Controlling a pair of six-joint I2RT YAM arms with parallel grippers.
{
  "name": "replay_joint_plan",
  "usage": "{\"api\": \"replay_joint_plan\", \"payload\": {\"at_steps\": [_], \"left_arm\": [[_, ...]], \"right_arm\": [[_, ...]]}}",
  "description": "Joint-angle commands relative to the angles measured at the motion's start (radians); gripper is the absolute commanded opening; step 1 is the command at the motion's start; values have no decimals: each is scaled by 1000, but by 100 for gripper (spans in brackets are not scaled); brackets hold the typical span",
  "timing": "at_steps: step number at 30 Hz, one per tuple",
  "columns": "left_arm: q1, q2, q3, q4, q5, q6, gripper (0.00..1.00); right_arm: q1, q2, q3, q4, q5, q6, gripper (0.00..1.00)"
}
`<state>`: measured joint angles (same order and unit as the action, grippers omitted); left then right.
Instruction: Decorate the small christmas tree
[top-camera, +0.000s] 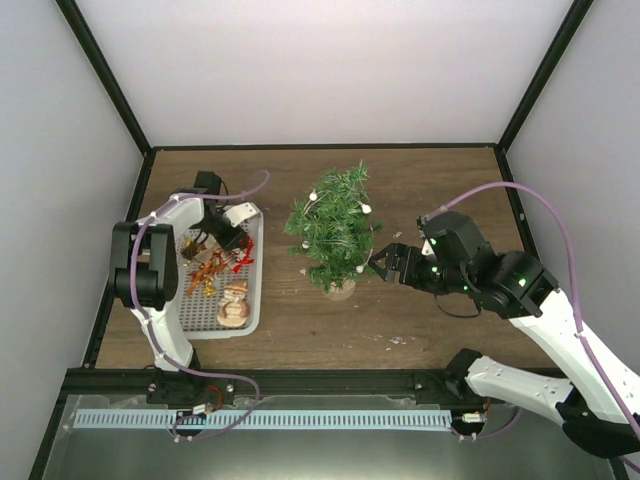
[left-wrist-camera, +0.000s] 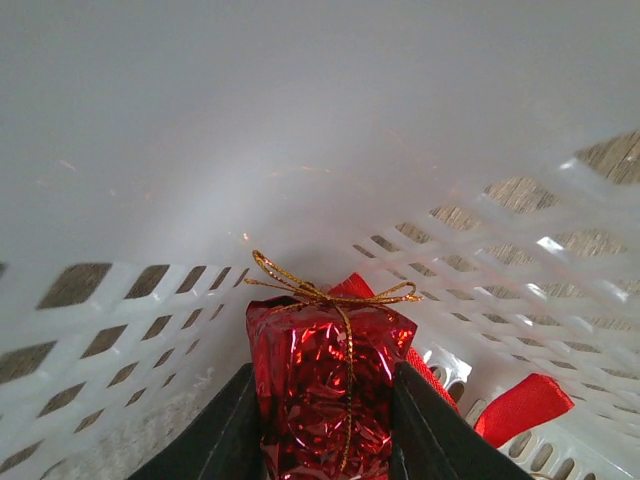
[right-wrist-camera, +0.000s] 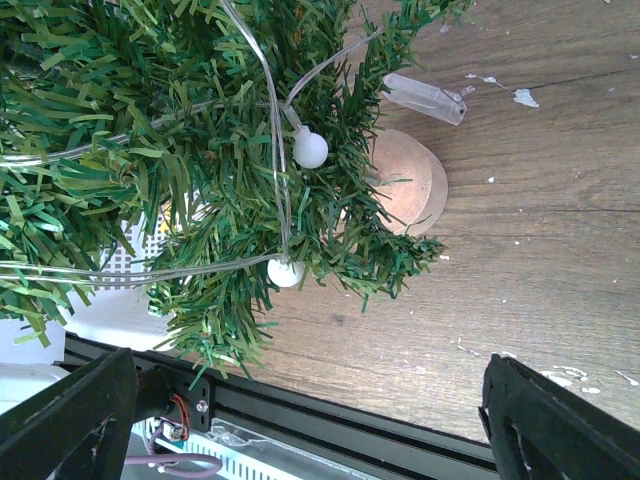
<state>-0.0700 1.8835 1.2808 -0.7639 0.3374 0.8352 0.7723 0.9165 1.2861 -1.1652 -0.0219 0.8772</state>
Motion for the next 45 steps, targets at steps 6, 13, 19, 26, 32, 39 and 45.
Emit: {"api": "replay_joint_plan", "payload": {"at_steps": [6, 13, 19, 26, 32, 39, 45], "left_arm": [[15, -98, 18, -50, 70, -30, 31], [61, -326, -1, -159, 148, -52, 31], [70, -553, 65, -316, 266, -87, 33], [-50, -618, 325, -504, 391, -136, 34], [-138, -649, 435, -521, 495, -210, 35], [-252, -658, 416, -418, 578, -323, 36], [-276, -597, 428, -329, 601, -378, 36]], "right_arm": [[-8, -11, 13, -4, 20, -4, 87], [-9, -4, 50, -41, 97, -17, 87], [-11, 10, 48, -79, 182, -4, 88], [-31, 43, 5, -20, 175, -25, 88], [-37, 65, -15, 41, 149, -22, 88], [-38, 58, -28, 55, 138, 3, 88], [-37, 18, -44, 32, 148, 44, 88]]}}
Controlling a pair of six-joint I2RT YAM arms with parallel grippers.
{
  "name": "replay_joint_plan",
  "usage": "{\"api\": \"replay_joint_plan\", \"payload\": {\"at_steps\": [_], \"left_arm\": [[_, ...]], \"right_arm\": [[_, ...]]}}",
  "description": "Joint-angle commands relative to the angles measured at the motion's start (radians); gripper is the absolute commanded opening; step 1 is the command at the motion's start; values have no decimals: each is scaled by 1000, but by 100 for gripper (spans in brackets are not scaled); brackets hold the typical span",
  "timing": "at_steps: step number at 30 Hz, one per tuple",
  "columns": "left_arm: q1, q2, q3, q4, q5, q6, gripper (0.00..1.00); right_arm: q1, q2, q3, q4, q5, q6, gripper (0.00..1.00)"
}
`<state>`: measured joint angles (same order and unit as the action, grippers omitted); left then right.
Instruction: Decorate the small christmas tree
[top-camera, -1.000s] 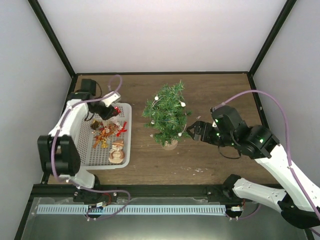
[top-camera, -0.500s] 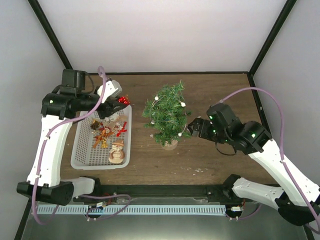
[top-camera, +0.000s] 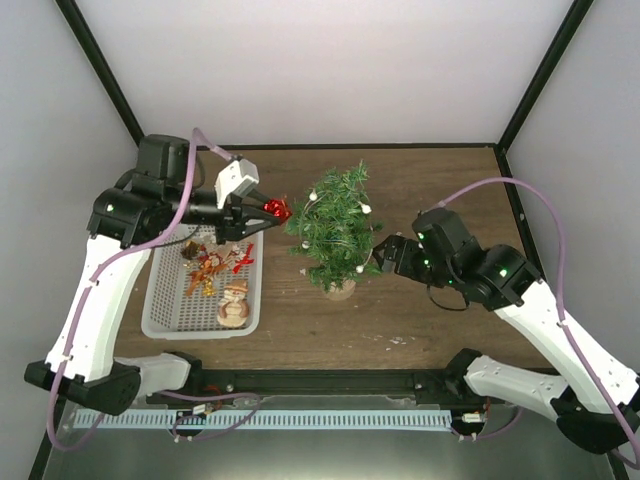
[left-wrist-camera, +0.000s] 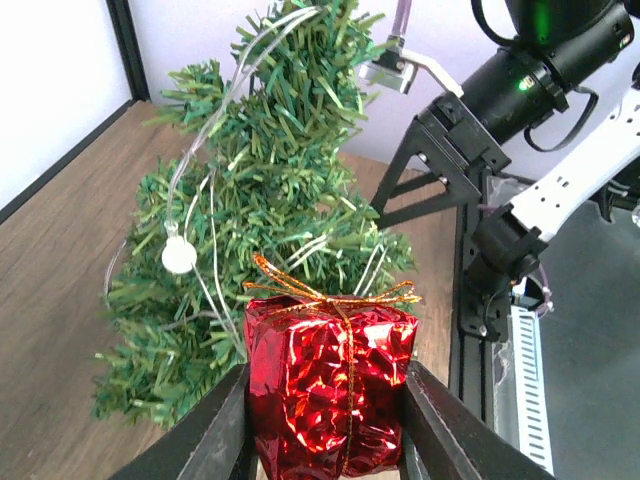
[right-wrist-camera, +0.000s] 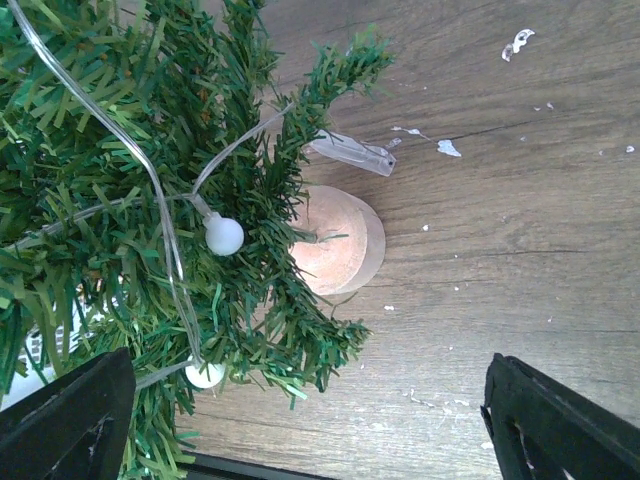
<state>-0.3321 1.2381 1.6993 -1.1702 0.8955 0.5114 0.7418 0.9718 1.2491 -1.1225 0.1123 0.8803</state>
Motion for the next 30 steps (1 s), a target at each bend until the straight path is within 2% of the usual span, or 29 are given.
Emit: {"api": "replay_joint_plan", "payload": {"at_steps": [1, 9, 30], "left_arm": [[-17, 59, 13, 98, 41, -65, 36], [-110, 116, -39, 256, -31, -110, 37], [-142, 155, -176, 444, -26, -191, 38]], "right_arm": [[-7, -47, -11, -13, 13, 49, 88], [-7, -93, -30, -37, 18, 92, 88], [-7, -112, -24, -73, 23, 109, 88]]}}
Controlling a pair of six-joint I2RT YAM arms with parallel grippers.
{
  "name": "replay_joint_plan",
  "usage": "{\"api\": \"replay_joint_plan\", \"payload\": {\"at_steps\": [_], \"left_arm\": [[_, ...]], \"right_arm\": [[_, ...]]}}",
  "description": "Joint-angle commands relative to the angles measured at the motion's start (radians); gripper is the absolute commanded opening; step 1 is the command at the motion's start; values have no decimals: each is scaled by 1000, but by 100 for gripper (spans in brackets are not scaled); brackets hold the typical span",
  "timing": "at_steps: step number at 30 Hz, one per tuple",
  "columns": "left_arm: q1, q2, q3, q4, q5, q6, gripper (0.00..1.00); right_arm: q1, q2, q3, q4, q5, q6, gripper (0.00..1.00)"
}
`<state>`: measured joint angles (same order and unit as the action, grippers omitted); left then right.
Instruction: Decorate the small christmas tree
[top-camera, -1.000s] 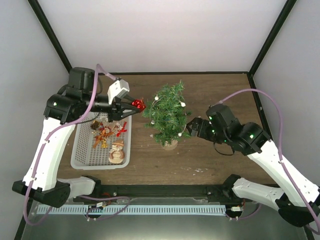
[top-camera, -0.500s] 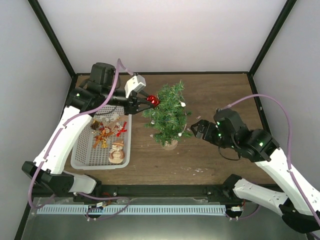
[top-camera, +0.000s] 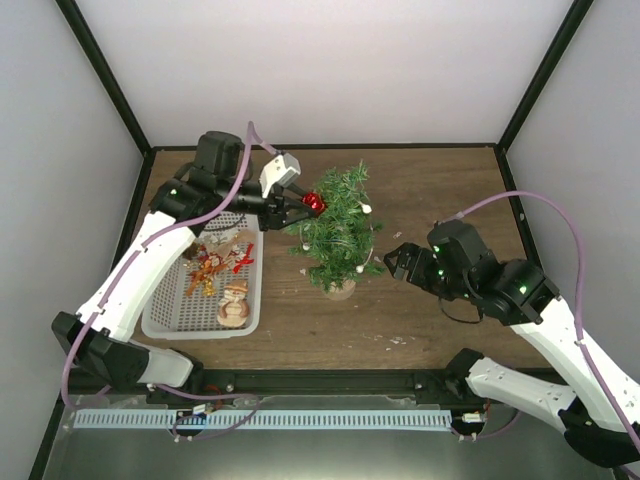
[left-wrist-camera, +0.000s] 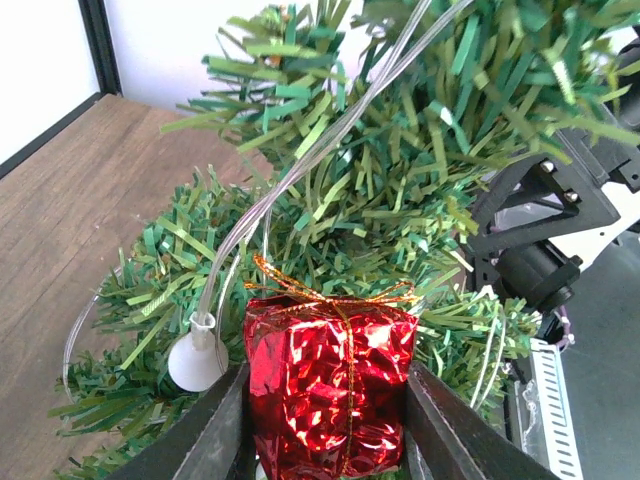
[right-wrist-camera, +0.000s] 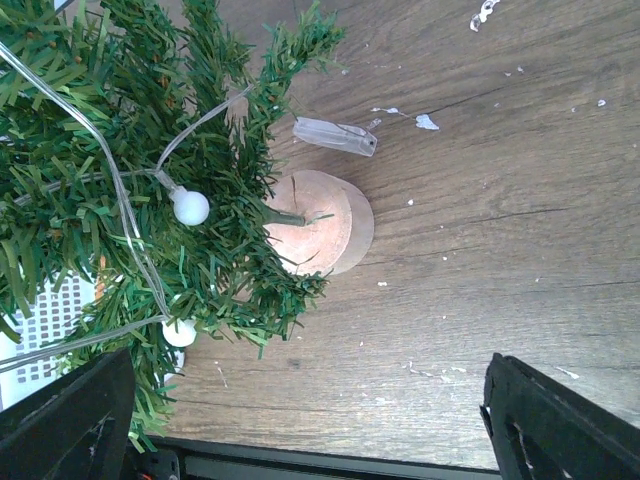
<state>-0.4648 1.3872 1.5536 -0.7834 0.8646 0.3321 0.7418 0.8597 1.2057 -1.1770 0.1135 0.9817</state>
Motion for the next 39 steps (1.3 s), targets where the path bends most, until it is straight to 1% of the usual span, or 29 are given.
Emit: {"api": "replay_joint_plan", "payload": {"at_steps": [1, 12, 17, 22, 26, 39], "left_arm": [[-11, 3, -40, 65, 1, -11, 38], [-18, -17, -137, 98, -43, 15, 39], [-23, -14, -128, 98, -61, 13, 42], [-24, -17, -95, 88, -61, 4, 49], [-24, -18, -70, 61, -60, 15, 52], [-24, -30, -58, -10, -70, 85, 53]], "right_arm": [[-6, 1, 22, -20, 22, 8, 88], [-7, -3, 32, -32, 22, 12, 88], [-7, -4, 28, -25, 14, 11, 88], [-7, -2, 20, -13, 11, 7, 88], [-8, 2, 21, -7, 8, 2, 88], [-7, 15, 29, -1, 6, -12, 88]]}}
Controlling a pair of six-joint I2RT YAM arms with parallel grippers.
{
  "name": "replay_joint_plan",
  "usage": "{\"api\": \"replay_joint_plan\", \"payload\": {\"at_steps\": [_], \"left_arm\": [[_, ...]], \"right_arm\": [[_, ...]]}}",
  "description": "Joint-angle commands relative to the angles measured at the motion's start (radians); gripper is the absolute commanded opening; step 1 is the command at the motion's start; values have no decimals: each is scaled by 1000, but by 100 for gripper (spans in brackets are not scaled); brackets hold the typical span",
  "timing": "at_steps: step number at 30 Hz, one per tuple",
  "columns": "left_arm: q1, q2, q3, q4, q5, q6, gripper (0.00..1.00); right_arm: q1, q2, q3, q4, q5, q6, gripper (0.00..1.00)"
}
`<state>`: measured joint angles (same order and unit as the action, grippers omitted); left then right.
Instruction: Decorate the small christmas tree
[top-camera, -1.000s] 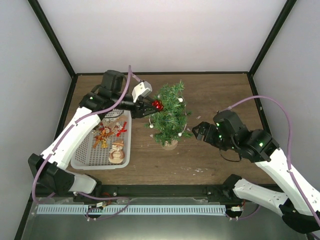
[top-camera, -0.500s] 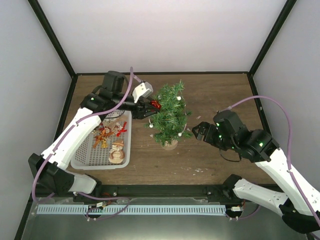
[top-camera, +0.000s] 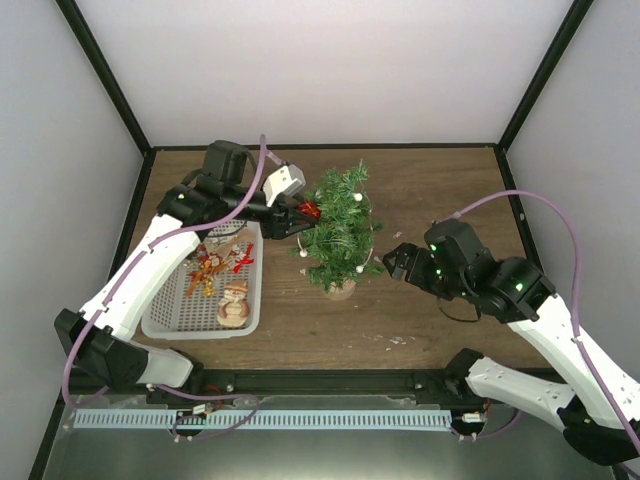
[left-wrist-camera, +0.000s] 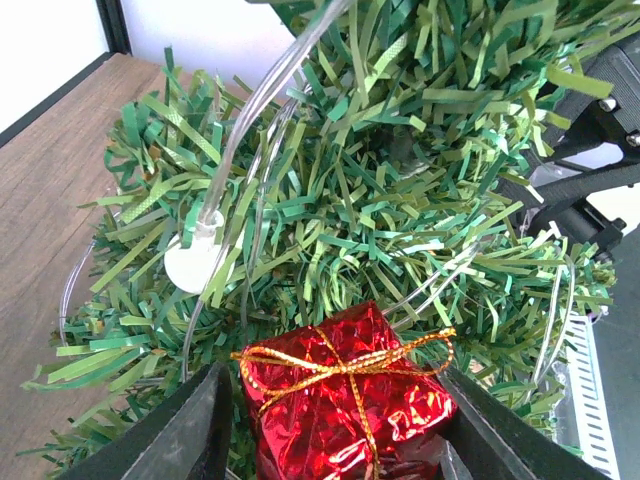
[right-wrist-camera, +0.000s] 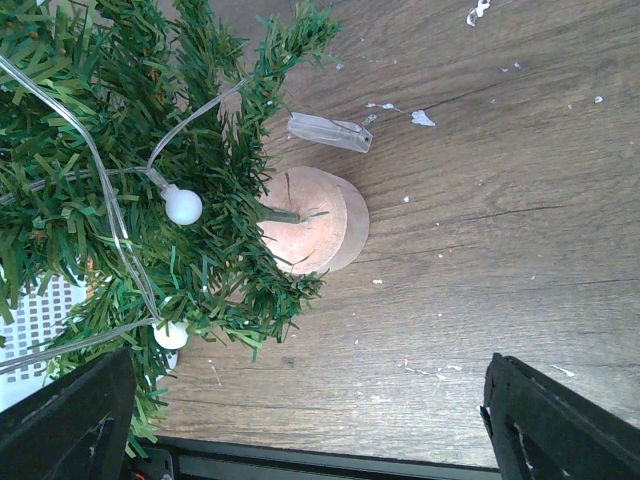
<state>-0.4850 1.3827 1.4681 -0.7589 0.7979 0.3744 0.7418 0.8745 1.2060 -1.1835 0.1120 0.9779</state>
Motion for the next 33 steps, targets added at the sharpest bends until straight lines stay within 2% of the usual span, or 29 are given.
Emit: {"api": "replay_joint_plan", "payload": {"at_steps": [1, 22, 33], "left_arm": [[-4, -28, 26, -35, -9, 47, 53], [-4, -31, 59, -80, -19, 84, 53], [-5, 39, 100, -37, 27, 39, 52]], "right_arm": [[-7, 0, 28, 6, 8, -10, 88], [-7, -3, -1, 28, -1, -19, 88], [-7, -9, 12, 5, 3, -13, 88]]}}
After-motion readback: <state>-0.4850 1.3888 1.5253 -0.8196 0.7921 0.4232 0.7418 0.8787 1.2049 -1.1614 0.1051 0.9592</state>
